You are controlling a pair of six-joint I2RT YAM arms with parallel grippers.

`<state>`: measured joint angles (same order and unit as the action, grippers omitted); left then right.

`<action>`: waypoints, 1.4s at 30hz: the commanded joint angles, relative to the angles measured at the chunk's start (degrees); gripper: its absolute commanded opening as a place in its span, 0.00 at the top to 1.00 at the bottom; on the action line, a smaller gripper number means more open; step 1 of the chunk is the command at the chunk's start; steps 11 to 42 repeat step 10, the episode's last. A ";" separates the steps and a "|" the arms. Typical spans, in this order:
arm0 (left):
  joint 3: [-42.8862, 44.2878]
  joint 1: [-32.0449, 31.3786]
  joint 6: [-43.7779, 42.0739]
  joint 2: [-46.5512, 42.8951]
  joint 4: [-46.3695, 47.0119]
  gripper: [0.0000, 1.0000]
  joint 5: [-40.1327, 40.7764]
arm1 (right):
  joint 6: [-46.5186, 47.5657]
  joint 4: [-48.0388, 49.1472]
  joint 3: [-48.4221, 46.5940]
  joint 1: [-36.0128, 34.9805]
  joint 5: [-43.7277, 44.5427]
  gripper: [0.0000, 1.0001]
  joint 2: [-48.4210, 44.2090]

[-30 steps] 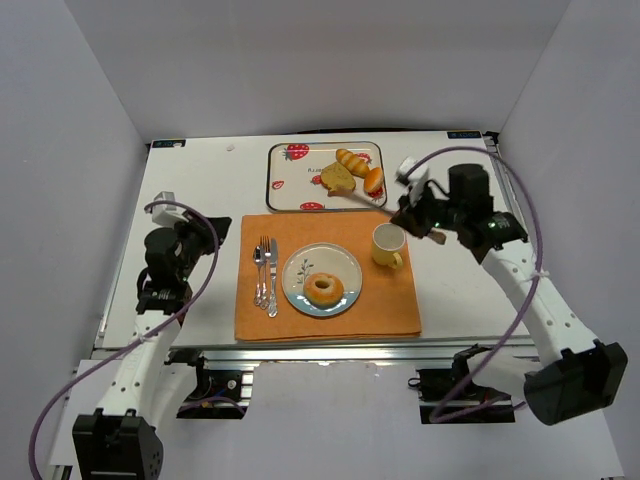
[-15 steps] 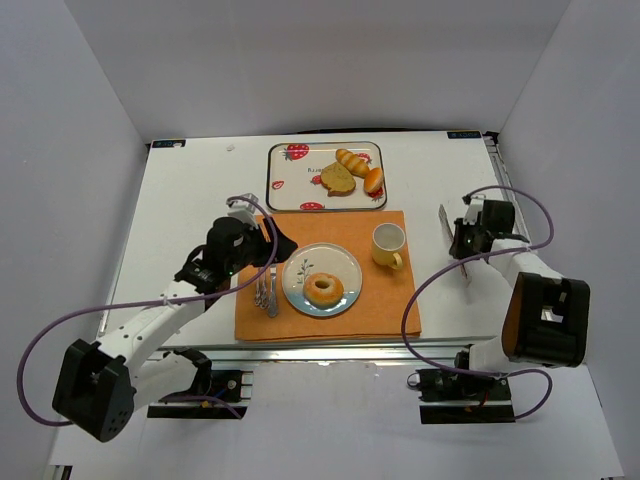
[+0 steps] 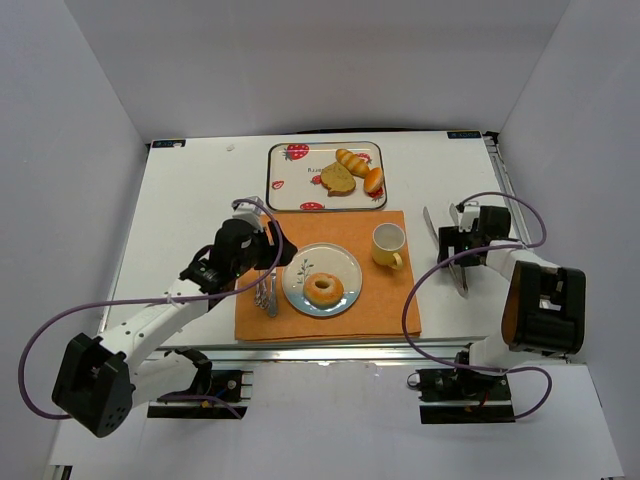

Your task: Place the bread

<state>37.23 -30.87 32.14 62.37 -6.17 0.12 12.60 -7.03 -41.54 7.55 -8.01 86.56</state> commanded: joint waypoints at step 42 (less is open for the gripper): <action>3.01 -1.38 -1.99 0.82 -2.61 0.20 0.50 | -0.03 -7.48 -15.58 0.18 -2.53 0.11 -10.79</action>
